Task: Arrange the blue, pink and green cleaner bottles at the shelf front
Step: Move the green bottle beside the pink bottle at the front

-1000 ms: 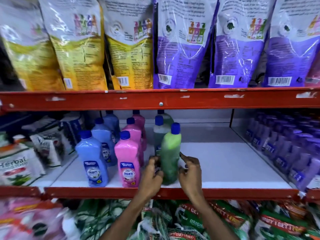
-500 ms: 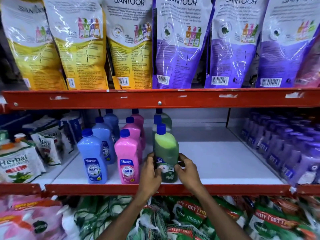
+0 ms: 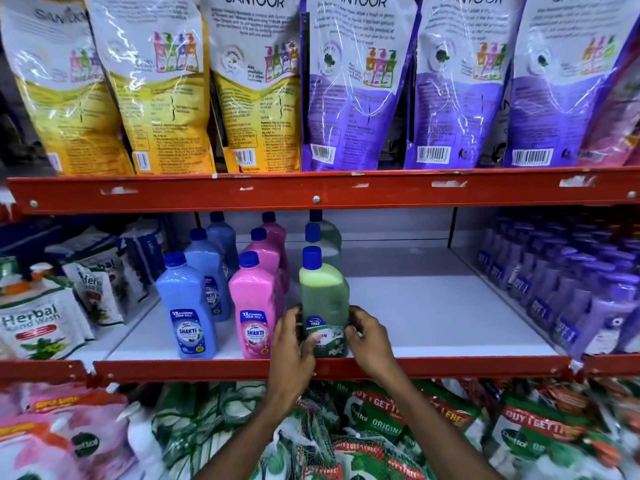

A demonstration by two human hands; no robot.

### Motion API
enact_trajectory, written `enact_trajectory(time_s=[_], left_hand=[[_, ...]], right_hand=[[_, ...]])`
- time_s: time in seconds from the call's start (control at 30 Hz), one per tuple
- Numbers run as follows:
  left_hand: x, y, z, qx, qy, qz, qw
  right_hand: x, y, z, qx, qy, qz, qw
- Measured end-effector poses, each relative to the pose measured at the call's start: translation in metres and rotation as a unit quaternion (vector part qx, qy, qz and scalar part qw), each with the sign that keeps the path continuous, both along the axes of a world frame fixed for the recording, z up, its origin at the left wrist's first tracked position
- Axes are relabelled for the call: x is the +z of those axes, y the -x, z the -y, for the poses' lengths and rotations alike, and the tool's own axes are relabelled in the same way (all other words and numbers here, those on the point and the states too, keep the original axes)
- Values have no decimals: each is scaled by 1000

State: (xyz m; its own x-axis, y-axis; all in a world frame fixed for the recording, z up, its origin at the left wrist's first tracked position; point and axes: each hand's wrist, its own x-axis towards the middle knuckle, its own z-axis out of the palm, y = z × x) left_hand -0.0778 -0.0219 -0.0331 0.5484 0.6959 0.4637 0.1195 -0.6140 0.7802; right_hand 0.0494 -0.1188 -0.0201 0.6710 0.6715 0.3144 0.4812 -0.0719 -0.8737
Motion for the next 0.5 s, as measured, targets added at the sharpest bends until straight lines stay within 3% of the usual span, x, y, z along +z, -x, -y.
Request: enact_trajectory(time_s=[0.17, 0.3, 0.5], left_hand=[[-6, 22, 3, 18, -40, 22, 999], [-17, 53, -6, 145, -92, 121, 978], [-8, 53, -34, 176, 14, -6, 984]], right_hand=[[-11, 26, 5, -60, -44, -14, 997], [-27, 59, -6, -114, -36, -2, 993], [-17, 71, -42, -202, -13, 19, 979]])
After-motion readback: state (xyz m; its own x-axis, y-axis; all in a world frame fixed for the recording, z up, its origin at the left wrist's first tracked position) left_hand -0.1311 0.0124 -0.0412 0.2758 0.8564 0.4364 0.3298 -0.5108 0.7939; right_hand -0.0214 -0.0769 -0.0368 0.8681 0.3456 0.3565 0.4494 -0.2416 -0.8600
